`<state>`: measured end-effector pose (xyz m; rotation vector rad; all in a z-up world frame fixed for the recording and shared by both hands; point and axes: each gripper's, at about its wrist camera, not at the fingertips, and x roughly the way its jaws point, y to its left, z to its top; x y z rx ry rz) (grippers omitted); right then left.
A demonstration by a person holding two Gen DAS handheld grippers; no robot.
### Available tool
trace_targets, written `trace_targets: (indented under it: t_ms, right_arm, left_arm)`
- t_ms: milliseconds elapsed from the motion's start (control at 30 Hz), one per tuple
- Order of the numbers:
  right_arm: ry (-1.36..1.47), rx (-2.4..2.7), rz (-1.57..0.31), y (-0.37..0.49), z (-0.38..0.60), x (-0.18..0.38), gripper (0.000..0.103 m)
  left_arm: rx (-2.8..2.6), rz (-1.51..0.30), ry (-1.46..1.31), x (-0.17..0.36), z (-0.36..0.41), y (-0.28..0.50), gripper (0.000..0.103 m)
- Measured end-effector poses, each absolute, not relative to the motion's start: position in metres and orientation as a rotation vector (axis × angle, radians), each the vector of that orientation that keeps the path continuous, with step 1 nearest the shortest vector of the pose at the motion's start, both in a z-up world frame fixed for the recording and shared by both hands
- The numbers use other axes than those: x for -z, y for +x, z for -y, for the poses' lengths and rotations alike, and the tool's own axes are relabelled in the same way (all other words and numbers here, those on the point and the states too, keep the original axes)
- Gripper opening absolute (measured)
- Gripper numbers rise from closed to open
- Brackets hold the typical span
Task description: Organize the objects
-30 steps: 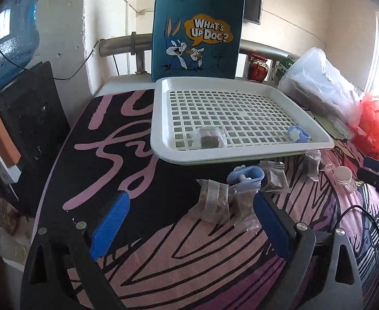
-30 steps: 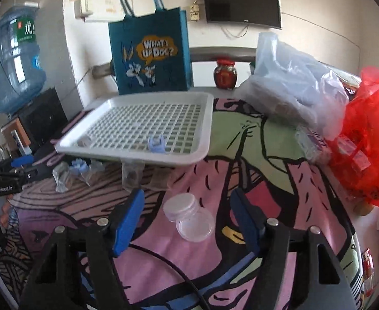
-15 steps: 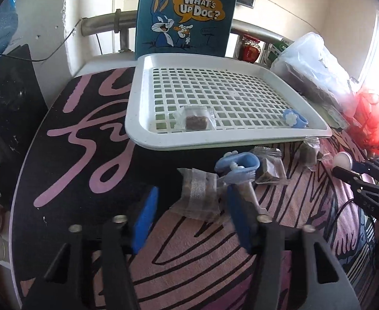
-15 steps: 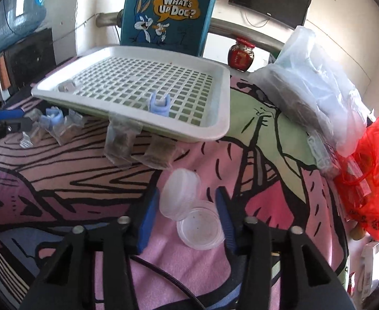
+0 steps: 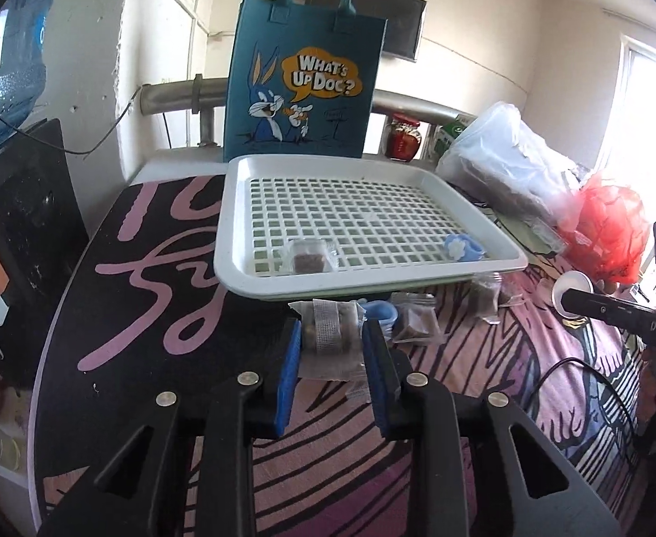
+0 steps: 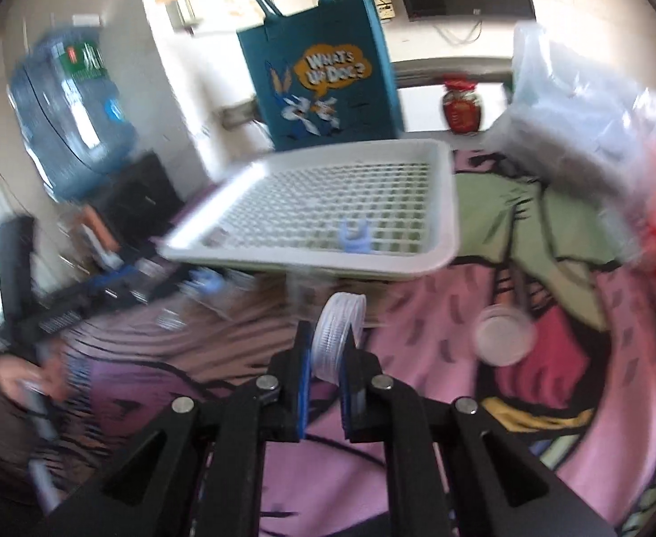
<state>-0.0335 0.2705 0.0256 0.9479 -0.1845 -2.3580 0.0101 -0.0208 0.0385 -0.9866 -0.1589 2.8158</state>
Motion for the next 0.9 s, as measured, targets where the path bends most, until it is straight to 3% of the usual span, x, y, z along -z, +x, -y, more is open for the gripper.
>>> trace_targets:
  t_ms: [167,267,633,900]
  right_arm:
    - [0.929,2.14,0.472,-0.04,-0.274,-0.023,0.01]
    - [0.929,2.109,0.527,-0.042,-0.269,-0.022,0.01]
    - [0.718,2.492,0.016,-0.013,-0.207,-0.051,0.01]
    - [0.649,2.535,-0.066,-0.007,-0.206,-0.041,0.01]
  left_arm:
    - [-2.777,0.143,-0.965,-0.043,0.007,0.013,0.027]
    - [-2.77,0.132,-0.932,-0.048,-0.002,0.014,0.027]
    - [-2.843,0.031,-0.799,-0.054,-0.023,0.007,0.027]
    - [-2.889,-0.042,-0.709,-0.051,-0.027,0.013,0.027]
